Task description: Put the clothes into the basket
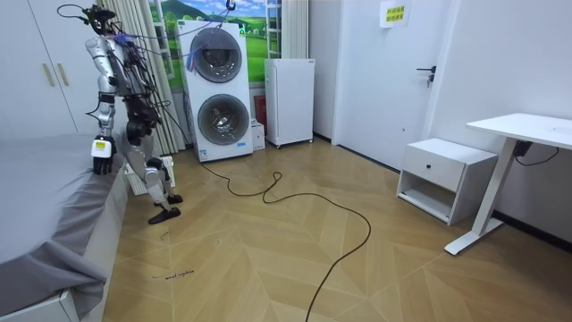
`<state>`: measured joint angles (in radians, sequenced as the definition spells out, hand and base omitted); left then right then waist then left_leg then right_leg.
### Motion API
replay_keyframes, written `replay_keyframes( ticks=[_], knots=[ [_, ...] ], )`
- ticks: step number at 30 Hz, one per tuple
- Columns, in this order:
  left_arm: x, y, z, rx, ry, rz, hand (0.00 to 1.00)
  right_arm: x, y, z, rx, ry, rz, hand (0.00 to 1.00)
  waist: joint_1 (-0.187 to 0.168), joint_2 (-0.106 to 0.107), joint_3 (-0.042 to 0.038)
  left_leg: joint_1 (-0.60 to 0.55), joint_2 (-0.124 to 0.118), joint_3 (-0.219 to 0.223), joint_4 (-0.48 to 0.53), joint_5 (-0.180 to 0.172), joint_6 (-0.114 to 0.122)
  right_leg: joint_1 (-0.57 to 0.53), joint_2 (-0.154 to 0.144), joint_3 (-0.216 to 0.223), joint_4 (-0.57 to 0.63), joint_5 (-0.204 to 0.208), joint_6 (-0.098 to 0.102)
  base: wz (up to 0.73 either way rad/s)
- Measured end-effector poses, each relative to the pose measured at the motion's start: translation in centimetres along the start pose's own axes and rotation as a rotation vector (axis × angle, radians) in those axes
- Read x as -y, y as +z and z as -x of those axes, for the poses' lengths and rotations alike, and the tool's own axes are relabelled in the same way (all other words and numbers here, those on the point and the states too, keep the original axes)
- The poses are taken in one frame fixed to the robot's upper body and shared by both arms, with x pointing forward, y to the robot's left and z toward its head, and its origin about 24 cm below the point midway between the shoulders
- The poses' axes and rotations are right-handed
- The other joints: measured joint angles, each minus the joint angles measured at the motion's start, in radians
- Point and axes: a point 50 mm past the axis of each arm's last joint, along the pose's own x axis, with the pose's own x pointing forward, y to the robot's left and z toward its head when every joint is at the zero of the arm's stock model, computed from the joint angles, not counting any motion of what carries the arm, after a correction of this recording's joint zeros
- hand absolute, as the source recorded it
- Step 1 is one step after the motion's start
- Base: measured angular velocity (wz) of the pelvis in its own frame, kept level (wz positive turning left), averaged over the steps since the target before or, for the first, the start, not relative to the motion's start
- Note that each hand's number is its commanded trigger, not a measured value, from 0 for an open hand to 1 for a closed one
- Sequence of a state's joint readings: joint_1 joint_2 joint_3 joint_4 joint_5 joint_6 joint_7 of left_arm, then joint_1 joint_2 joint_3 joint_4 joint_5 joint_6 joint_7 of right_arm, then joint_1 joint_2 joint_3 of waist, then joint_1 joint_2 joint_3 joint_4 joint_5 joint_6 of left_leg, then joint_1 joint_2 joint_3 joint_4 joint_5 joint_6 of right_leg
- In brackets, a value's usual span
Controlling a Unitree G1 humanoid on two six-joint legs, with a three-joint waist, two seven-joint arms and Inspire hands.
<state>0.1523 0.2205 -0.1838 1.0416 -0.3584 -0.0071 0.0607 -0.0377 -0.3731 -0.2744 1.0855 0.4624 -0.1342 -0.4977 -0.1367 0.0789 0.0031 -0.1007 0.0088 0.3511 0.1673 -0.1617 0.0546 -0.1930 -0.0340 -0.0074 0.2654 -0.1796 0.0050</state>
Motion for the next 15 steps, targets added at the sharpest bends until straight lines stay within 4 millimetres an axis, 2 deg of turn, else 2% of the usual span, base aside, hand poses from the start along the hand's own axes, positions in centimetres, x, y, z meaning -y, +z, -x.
replay_keyframes(
  ticks=[1, 2, 3, 5, 10, 13, 15],
  knots=[
    [-0.1, -0.2, 0.1, 0.0, 0.001, 0.005, 0.0, -0.1, -1.0, 0.3, -0.02, 0.015, 0.016, 0.0, 0.005, -0.012, -0.0074, 0.014, 0.001, -0.011, -0.003, -0.002, -0.003, 0.024, 0.0, -0.012, -0.014, 0.0, 0.0, 0.36],
    [-0.2, -0.3, 0.1, -0.003, 0.003, 0.01, 0.0, -0.3, -1.7, 0.7, -0.029, 0.044, 0.047, 0.0, 0.007, -0.018, -0.01, 0.026, -0.001, -0.029, -0.005, -0.003, -0.005, 0.048, -0.001, -0.025, -0.026, 0.0, 0.0, 0.33],
    [-0.3, -0.3, 0.1, -0.001, 0.004, 0.011, 0.0, -0.5, -2.1, 0.8, -0.033, 0.06, 0.065, 0.0, 0.009, -0.023, -0.0096, 0.033, -0.001, -0.034, -0.006, -0.004, -0.005, 0.057, 0.0, -0.028, -0.03, 0.0, 0.0, 0.29],
    [-0.3, 0.0, 0.1, 0.012, 0.007, -0.001, 0.0, -1.3, -3.3, 1.8, -0.031, 0.126, 0.112, 0.0, 0.028, -0.038, -0.0028, 0.06, -0.002, -0.05, -0.012, -0.005, -0.008, 0.099, -0.001, -0.047, -0.051, 0.001, 0.0, 0.21],
    [-0.1, 0.5, 0.1, 0.037, 0.008, -0.026, 0.0, -3.4, -5.5, 3.7, -0.049, 0.272, 0.204, 0.0, 0.039, -0.054, -0.0046, 0.078, -0.007, -0.091, -0.021, -0.007, -0.011, 0.147, -0.001, -0.08, -0.081, 0.002, 0.0, 0.23],
    [0.3, 1.1, 0.0, 0.055, 0.006, -0.092, 0.0, -4.4, -6.8, 4.8, -0.024, 0.366, 0.358, 0.0, 0.062, -0.065, 0.0016, 0.084, -0.01, -0.117, -0.015, -0.007, -0.011, 0.171, -0.005, -0.109, -0.091, 0.002, 0.0, 0.26],
    [0.7, 1.1, -0.1, 0.06, -0.001, -0.123, 0.0, -4.9, -7.4, 5.3, -0.024, 0.416, 0.423, 0.0, 0.07, -0.07, 0.0015, 0.088, -0.02, -0.137, -0.015, -0.007, -0.011, 0.186, -0.009, -0.13, -0.1, 0.001, 0.0, 0.32]
  ],
)
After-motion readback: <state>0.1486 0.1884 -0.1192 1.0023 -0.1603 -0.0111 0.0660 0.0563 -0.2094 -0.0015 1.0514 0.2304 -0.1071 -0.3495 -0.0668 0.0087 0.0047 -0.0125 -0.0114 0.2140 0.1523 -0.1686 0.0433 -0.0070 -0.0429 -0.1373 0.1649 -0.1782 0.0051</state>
